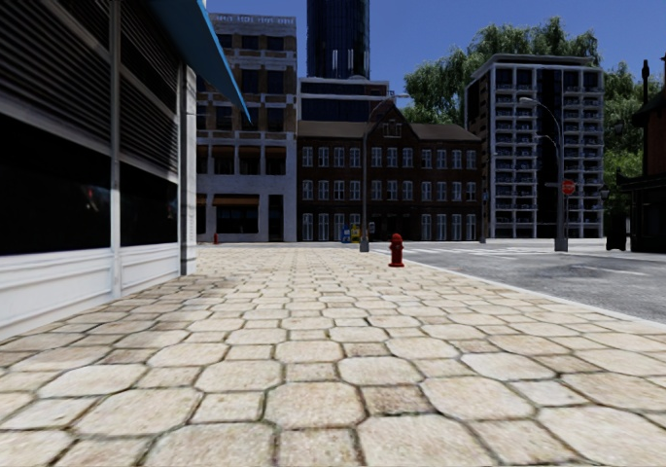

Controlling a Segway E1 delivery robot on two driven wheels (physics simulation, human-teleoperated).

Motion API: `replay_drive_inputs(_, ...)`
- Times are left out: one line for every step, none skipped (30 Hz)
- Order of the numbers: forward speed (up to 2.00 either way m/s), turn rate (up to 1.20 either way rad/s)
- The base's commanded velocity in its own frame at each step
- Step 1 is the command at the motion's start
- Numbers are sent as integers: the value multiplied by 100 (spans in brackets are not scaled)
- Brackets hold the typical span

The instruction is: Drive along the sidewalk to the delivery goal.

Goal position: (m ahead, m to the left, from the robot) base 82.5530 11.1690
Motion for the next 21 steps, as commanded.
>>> replay_drive_inputs(200, 22)
replay_drive_inputs(200, 22)
replay_drive_inputs(200, 26)
replay_drive_inputs(200, 27)
replay_drive_inputs(200, 27)
replay_drive_inputs(200, 28)
replay_drive_inputs(200, 28)
replay_drive_inputs(200, 28)
replay_drive_inputs(200, 28)
replay_drive_inputs(200, 28)
replay_drive_inputs(200, 28)
replay_drive_inputs(200, 28)
replay_drive_inputs(200, 28)
replay_drive_inputs(200, 28)
replay_drive_inputs(200, 28)
replay_drive_inputs(200, 28)
replay_drive_inputs(200, 28)
replay_drive_inputs(200, 28)
replay_drive_inputs(200, 0)
replay_drive_inputs(200, 0)
replay_drive_inputs(200, 0)
